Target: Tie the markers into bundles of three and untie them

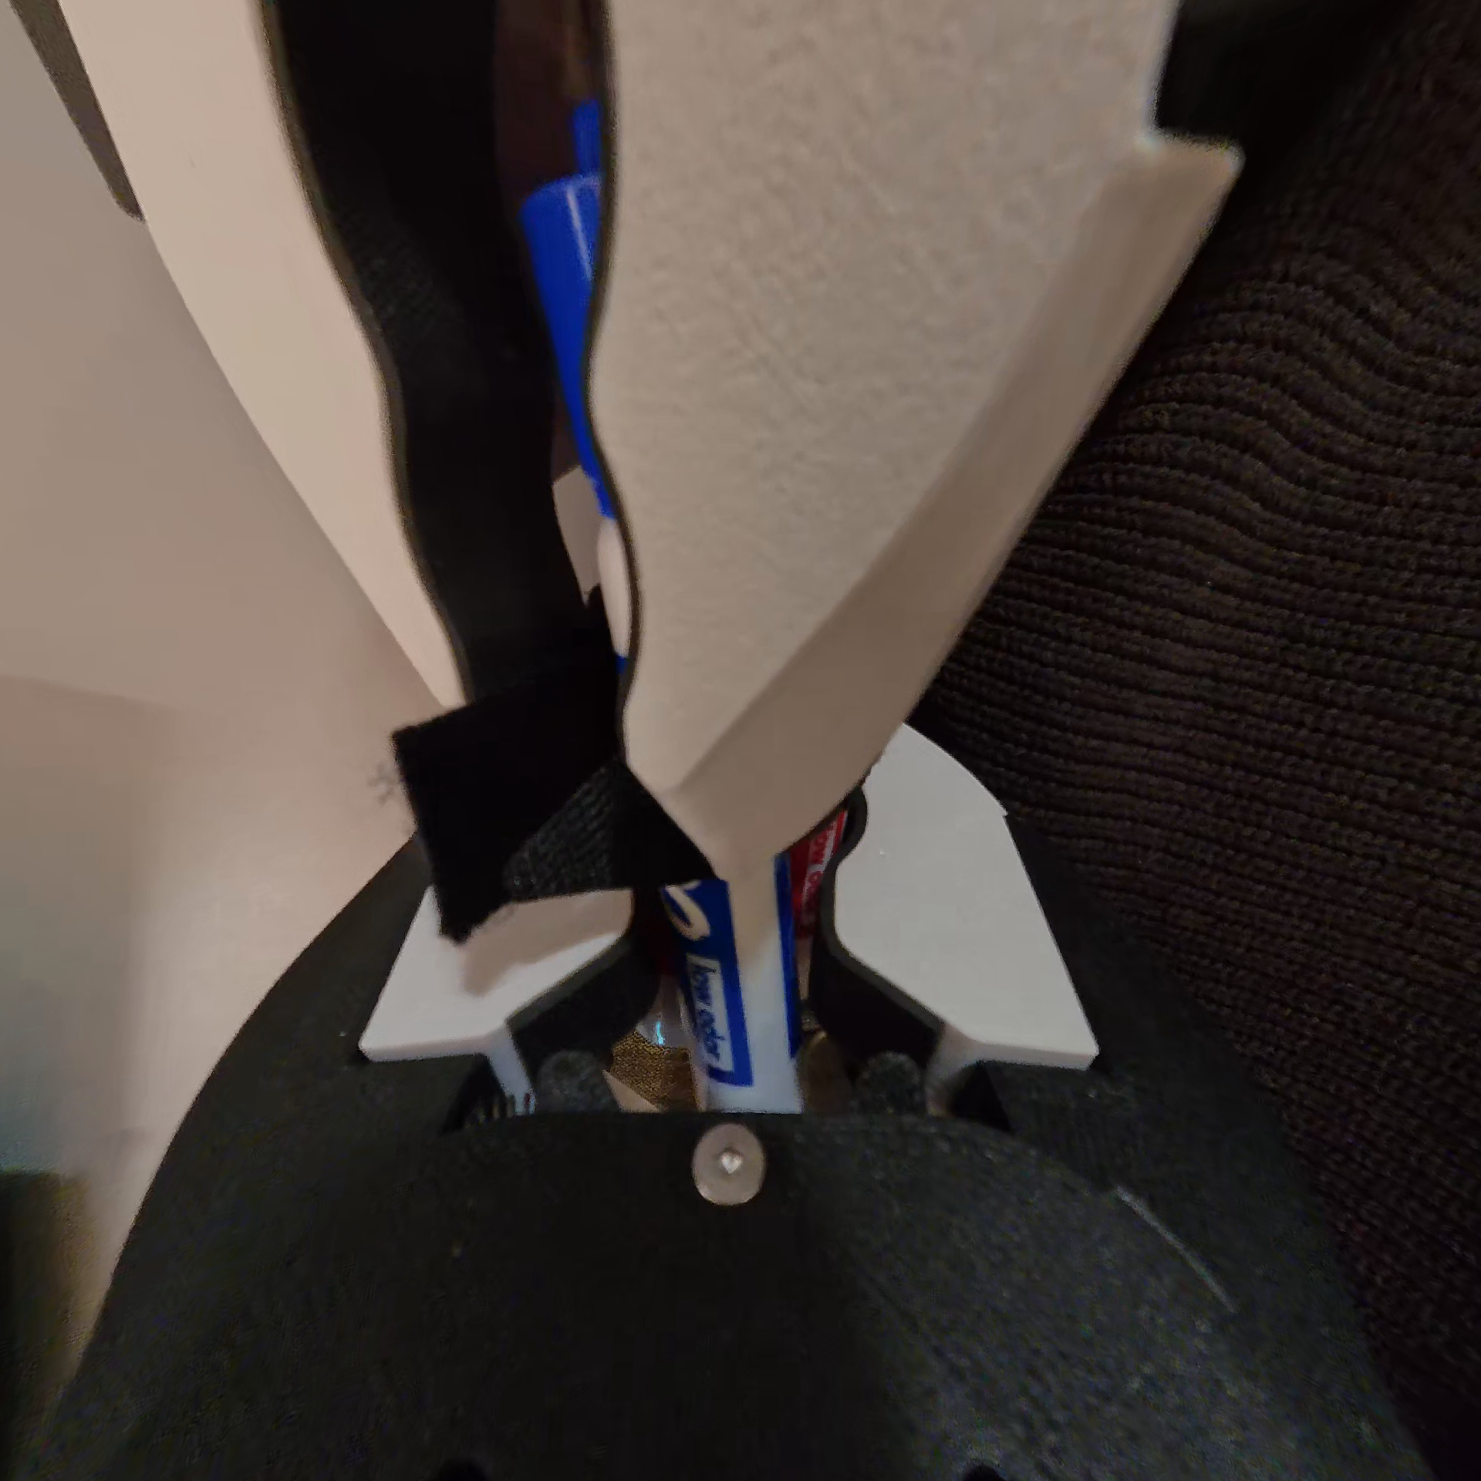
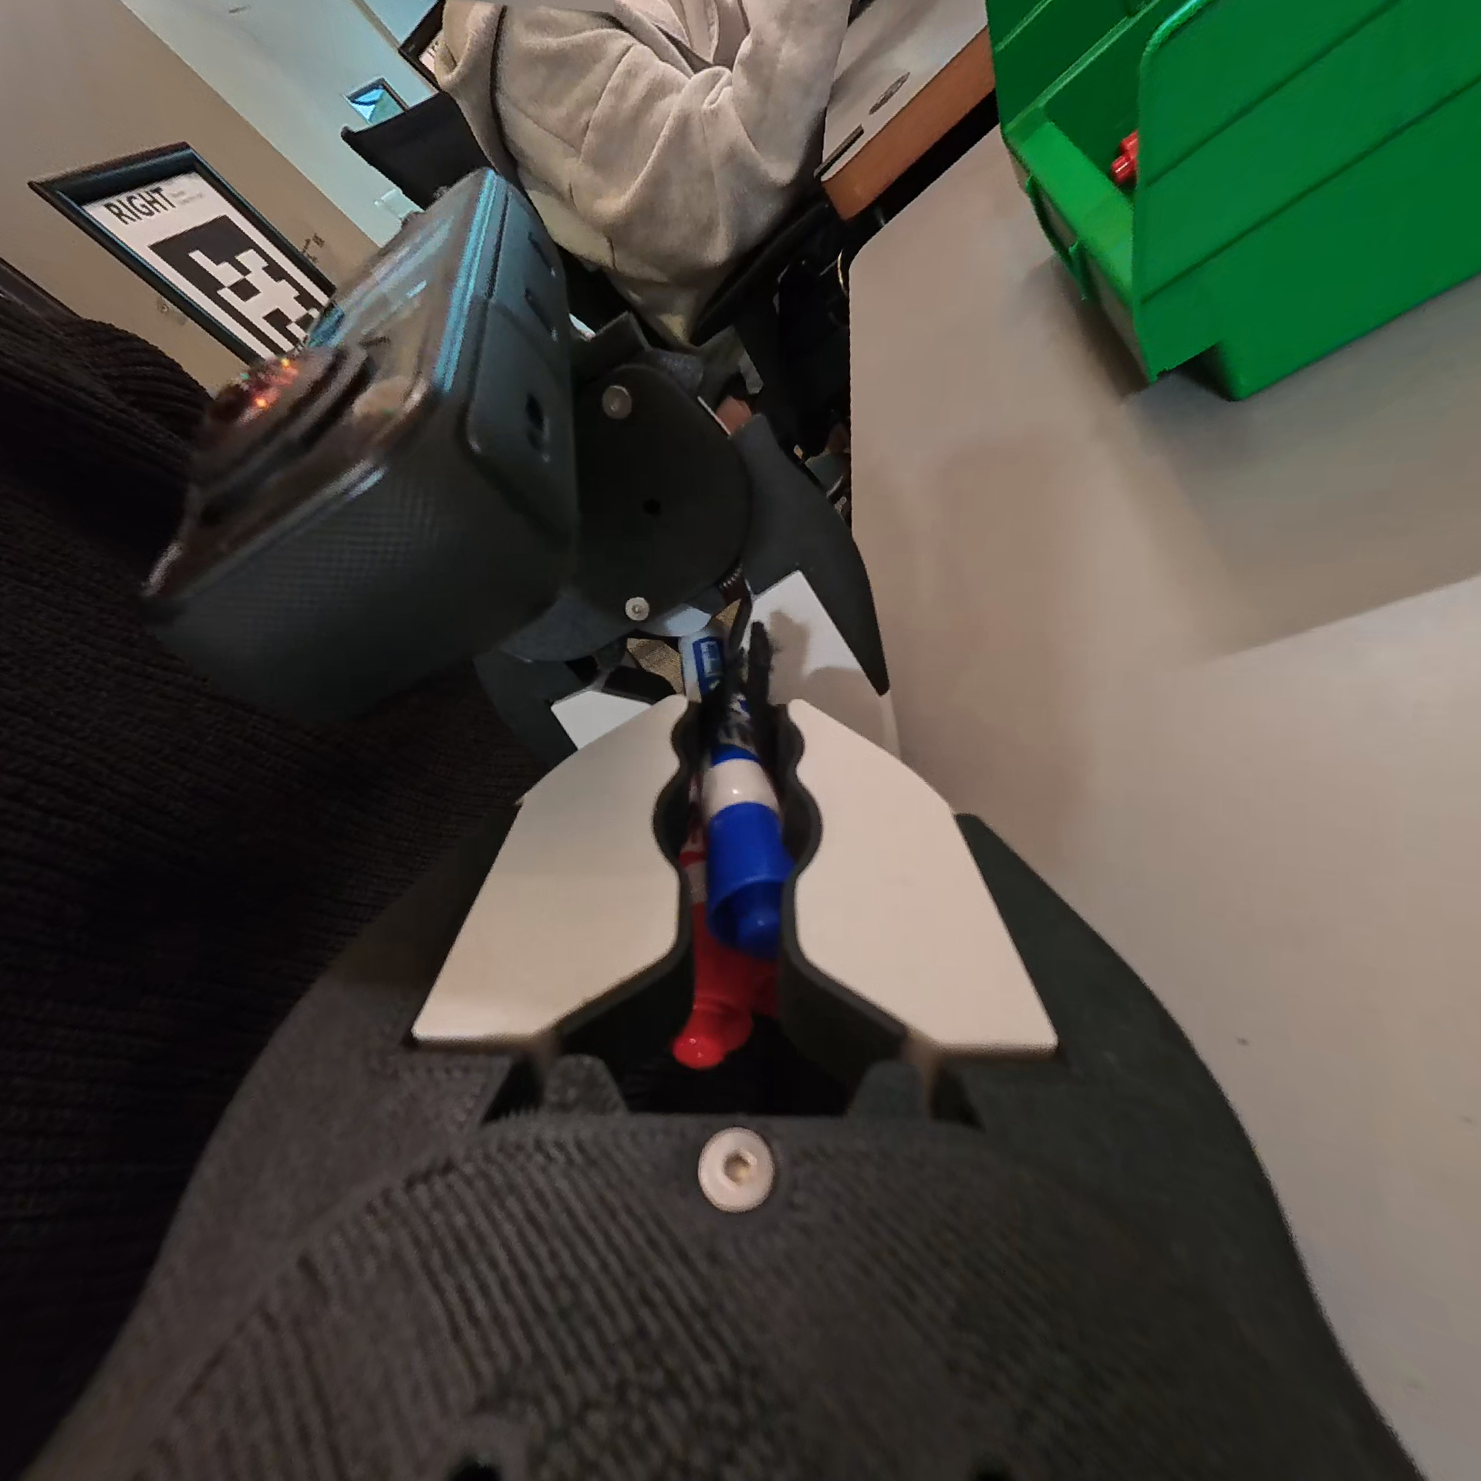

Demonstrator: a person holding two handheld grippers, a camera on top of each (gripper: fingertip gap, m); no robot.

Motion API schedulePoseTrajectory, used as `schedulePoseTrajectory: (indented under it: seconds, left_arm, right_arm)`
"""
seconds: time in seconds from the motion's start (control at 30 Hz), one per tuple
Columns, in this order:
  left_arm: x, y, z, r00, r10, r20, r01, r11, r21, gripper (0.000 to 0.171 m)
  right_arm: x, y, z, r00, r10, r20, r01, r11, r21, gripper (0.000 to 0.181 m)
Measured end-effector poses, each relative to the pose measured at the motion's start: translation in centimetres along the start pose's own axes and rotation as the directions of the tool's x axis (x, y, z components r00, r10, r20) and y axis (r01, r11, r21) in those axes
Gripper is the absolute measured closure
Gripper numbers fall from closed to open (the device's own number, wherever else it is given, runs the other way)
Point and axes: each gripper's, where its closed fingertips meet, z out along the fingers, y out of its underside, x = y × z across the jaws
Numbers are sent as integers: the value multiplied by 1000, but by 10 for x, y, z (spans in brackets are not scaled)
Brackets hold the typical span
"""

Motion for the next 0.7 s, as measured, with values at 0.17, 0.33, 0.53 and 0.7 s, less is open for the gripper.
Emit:
schedulePoseTrajectory:
  seconds: [0.17, 0.33, 0.53, 0.7]
  left_arm:
    - [1, 0, 0, 1000, -4, -2, 4, 1000, 0, 127]
    - [2, -1, 0, 1000, -5, -5, 5, 1000, 1, 127]
    - [4, -2, 0, 1000, -11, -13, 11, 1000, 11, 126]
    - [4, -1, 1, 1000, -10, -13, 10, 1000, 6, 126]
  right_arm:
    - [-2, 1, 1, 1000, -1, 2, 1, 1000, -15, 168]
    - [-3, 2, 1, 1000, -10, -1, 10, 1000, -27, 171]
    - [-3, 1, 0, 998, -53, -34, 52, 998, -36, 174]
    - [0, 2, 1, 996, -64, -59, 62, 997, -43, 177]
